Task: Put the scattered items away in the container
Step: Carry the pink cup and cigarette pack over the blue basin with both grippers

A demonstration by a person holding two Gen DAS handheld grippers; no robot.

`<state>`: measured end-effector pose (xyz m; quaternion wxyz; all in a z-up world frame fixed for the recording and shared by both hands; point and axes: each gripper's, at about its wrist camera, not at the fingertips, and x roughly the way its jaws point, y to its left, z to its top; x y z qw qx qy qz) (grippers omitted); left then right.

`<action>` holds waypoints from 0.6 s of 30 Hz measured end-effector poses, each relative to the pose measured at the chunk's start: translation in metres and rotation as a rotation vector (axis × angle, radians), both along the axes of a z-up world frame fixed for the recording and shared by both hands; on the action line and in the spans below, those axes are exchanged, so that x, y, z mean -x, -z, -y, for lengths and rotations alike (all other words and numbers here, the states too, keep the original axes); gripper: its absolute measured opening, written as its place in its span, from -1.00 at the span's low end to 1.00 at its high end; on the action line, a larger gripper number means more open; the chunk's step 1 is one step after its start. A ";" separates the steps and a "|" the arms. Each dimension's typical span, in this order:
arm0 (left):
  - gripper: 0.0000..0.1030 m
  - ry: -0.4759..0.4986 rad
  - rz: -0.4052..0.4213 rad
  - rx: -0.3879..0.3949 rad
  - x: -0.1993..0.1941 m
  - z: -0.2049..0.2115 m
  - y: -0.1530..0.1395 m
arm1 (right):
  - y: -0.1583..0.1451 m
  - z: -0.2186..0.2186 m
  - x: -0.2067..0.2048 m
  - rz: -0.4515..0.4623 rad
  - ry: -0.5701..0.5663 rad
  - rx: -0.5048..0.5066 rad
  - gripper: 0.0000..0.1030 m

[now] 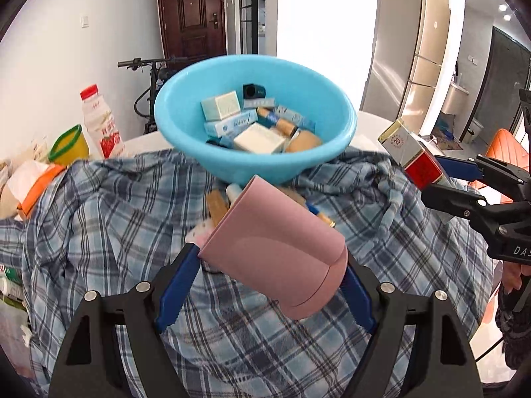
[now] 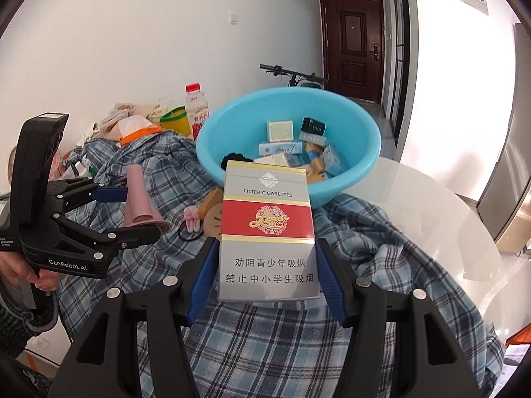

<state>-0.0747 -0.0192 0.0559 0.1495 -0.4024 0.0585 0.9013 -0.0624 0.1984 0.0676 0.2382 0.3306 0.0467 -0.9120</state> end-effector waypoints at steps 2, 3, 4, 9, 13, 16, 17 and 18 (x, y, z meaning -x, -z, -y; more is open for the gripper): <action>0.60 0.006 -0.007 0.004 0.003 -0.004 -0.005 | -0.006 -0.002 0.001 -0.013 0.007 0.005 0.10; 0.60 0.009 -0.012 0.006 0.004 -0.005 -0.007 | -0.008 -0.002 0.002 -0.019 0.011 0.008 0.10; 0.60 0.014 -0.016 0.007 0.005 -0.007 -0.009 | -0.011 -0.003 0.002 -0.025 0.013 0.012 0.10; 0.60 0.022 -0.015 0.001 0.011 -0.012 -0.013 | -0.019 -0.004 0.006 -0.046 0.019 0.017 0.10; 0.60 0.021 -0.018 -0.001 0.014 -0.014 -0.015 | -0.020 -0.004 0.012 -0.043 0.023 0.018 0.10; 0.60 0.019 -0.023 -0.004 0.018 -0.015 -0.017 | -0.020 -0.005 0.017 -0.043 0.025 0.015 0.10; 0.60 0.018 -0.024 -0.005 0.019 -0.015 -0.017 | -0.020 -0.006 0.018 -0.042 0.026 0.015 0.10; 0.60 0.017 -0.025 -0.005 0.021 -0.016 -0.018 | -0.020 -0.006 0.021 -0.042 0.028 0.014 0.10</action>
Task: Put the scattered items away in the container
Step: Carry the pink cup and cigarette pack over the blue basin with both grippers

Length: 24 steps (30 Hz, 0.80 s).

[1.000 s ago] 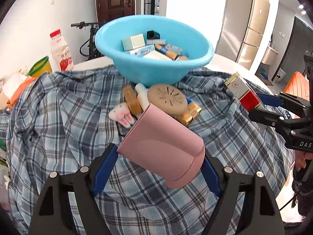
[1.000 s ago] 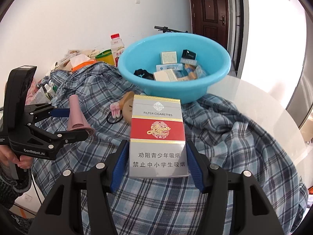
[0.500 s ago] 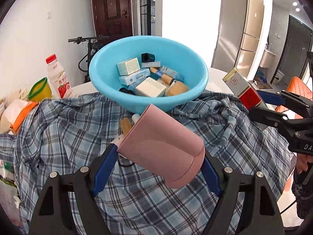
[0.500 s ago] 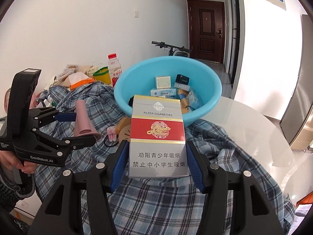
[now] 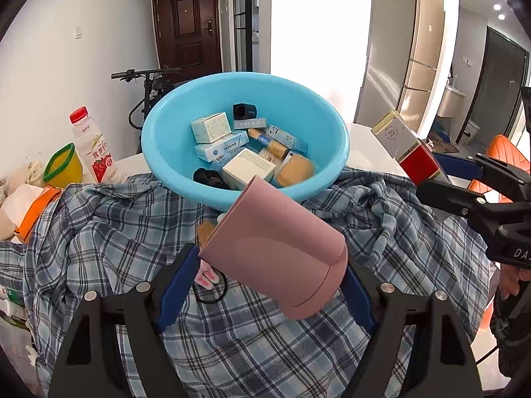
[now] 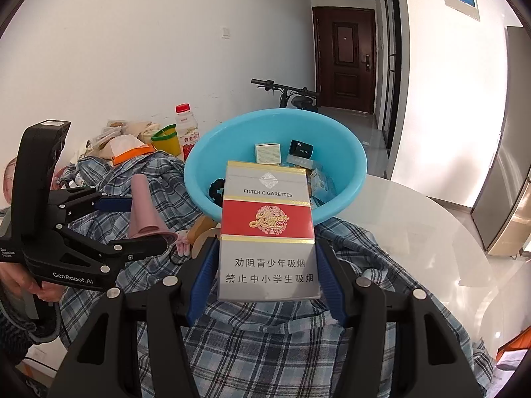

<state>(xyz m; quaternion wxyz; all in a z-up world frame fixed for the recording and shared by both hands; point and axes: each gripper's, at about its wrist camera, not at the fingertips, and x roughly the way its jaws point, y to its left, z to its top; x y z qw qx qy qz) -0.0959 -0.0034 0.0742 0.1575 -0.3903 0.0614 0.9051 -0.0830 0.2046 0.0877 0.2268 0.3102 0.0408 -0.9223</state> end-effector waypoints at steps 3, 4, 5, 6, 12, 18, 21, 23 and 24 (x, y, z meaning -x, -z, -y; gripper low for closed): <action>0.60 -0.004 -0.002 -0.001 0.008 0.000 -0.002 | -0.002 -0.001 0.008 0.000 0.008 0.001 0.10; 0.60 -0.004 -0.003 -0.002 0.011 -0.001 -0.003 | -0.002 -0.002 0.011 0.001 0.011 0.003 0.10; 0.60 -0.004 -0.004 -0.003 0.014 -0.001 -0.004 | -0.003 -0.003 0.014 0.001 0.013 0.004 0.10; 0.60 -0.004 -0.004 -0.003 0.016 -0.002 -0.005 | -0.003 -0.004 0.017 0.001 0.015 0.006 0.10; 0.60 -0.003 -0.002 0.007 0.035 -0.006 -0.011 | -0.008 -0.007 0.036 -0.001 0.028 0.007 0.10; 0.60 -0.011 -0.005 0.012 0.057 -0.007 -0.016 | -0.013 -0.008 0.052 -0.001 0.030 0.013 0.10; 0.60 -0.019 -0.003 0.007 0.071 -0.008 -0.016 | -0.014 -0.008 0.063 0.000 0.033 0.016 0.10; 0.60 -0.026 -0.003 0.006 0.081 -0.007 -0.016 | -0.015 -0.008 0.070 0.003 0.033 0.019 0.10; 0.60 -0.029 -0.003 0.004 0.086 -0.007 -0.016 | -0.015 -0.008 0.073 0.002 0.034 0.021 0.10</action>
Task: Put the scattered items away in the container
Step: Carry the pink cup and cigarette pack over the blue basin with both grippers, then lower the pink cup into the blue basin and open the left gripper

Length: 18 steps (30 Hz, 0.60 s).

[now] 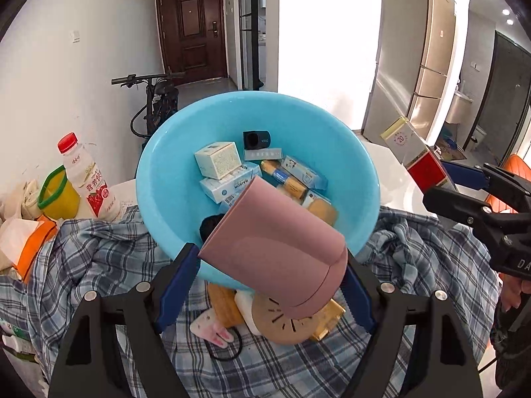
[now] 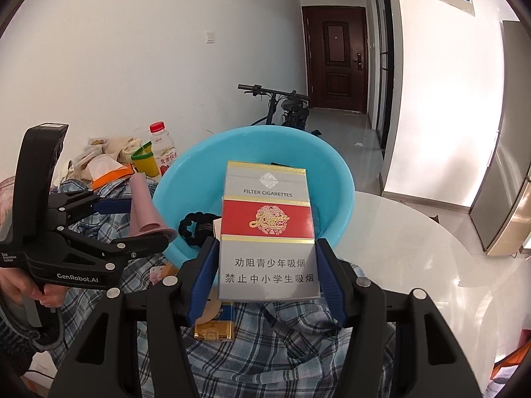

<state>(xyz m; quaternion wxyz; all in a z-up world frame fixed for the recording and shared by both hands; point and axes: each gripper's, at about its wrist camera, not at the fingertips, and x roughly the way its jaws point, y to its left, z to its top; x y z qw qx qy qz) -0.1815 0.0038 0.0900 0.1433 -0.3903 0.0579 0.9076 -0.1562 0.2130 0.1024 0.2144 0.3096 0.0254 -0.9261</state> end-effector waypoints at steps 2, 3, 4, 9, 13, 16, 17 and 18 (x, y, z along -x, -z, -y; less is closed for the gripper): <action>0.60 -0.013 -0.002 -0.010 0.009 0.001 0.001 | 0.001 0.001 0.006 0.001 0.002 0.005 0.10; 0.60 -0.015 -0.001 -0.016 0.014 0.002 0.001 | 0.003 0.001 0.010 0.004 0.004 0.009 0.10; 0.60 -0.016 0.001 -0.022 0.019 0.002 0.002 | 0.005 0.002 0.014 0.010 0.005 0.012 0.10; 0.60 -0.028 0.010 -0.006 0.050 -0.003 0.005 | 0.012 0.005 0.038 0.036 0.006 0.019 0.10; 0.60 -0.049 0.023 0.021 0.080 -0.008 0.010 | 0.016 0.001 0.058 0.063 0.018 0.055 0.10; 0.60 -0.050 0.048 0.017 0.104 -0.011 0.014 | 0.020 -0.006 0.070 0.083 0.026 0.089 0.10; 0.60 -0.048 0.057 0.014 0.111 -0.013 0.016 | 0.021 -0.008 0.074 0.092 0.027 0.100 0.10; 0.60 -0.046 0.065 0.015 0.119 -0.015 0.017 | 0.023 -0.009 0.078 0.103 0.027 0.110 0.10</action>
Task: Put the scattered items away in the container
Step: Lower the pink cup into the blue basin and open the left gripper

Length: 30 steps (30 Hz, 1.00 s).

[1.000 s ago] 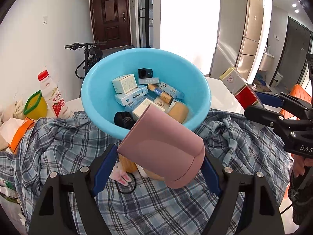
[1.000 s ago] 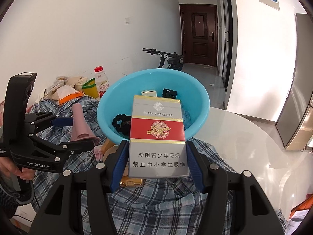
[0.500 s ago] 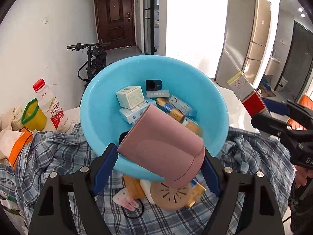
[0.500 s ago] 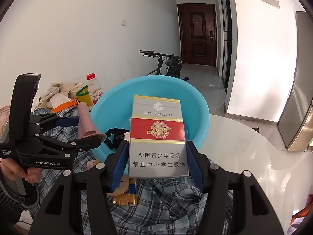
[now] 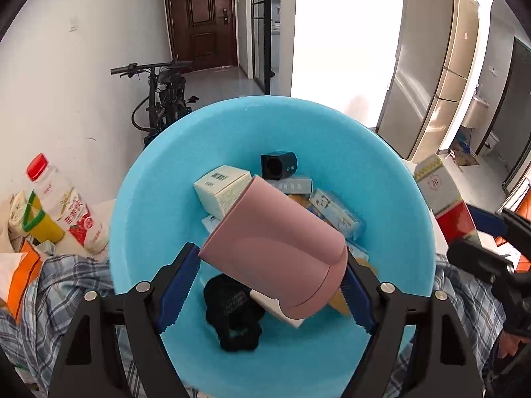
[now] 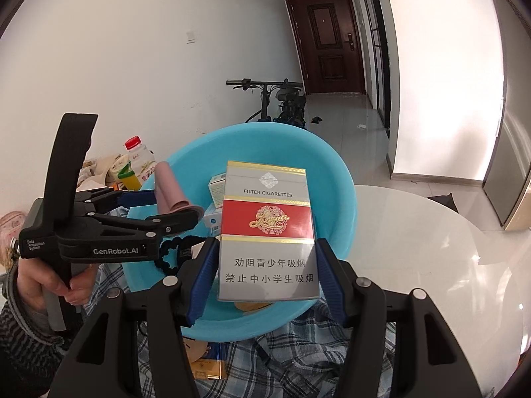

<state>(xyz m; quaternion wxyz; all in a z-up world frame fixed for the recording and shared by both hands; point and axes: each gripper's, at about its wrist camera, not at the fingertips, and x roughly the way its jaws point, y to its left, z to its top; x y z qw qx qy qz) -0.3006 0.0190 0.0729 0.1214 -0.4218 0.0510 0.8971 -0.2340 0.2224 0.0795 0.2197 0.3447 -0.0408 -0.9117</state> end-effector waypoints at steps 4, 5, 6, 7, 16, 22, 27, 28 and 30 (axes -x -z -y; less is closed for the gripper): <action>0.60 -0.005 0.016 0.026 0.027 -0.010 0.007 | 0.007 -0.006 0.012 0.021 0.016 0.004 0.10; 0.60 -0.013 0.024 0.034 0.034 -0.012 0.010 | 0.008 -0.007 0.014 0.021 0.018 0.000 0.10; 0.60 -0.020 0.036 0.038 0.040 -0.013 0.014 | 0.009 -0.008 0.016 0.023 0.019 -0.001 0.10; 0.60 -0.020 0.049 0.032 0.046 -0.014 0.017 | 0.010 -0.009 0.017 0.026 0.019 -0.001 0.10; 0.60 -0.019 0.163 0.043 0.087 -0.023 0.047 | 0.013 -0.008 0.031 0.036 0.022 -0.002 0.10; 0.67 -0.042 0.195 0.045 0.098 -0.021 0.056 | 0.013 -0.006 0.032 0.034 0.020 -0.006 0.10; 0.68 -0.048 0.169 0.053 0.097 -0.017 0.050 | 0.013 -0.003 0.034 0.035 0.012 -0.019 0.10; 0.68 -0.052 0.158 0.050 0.095 -0.015 0.047 | 0.013 -0.002 0.033 0.035 0.010 -0.020 0.10; 0.68 -0.057 0.132 0.044 0.089 -0.011 0.040 | 0.012 -0.001 0.034 0.035 0.007 -0.022 0.10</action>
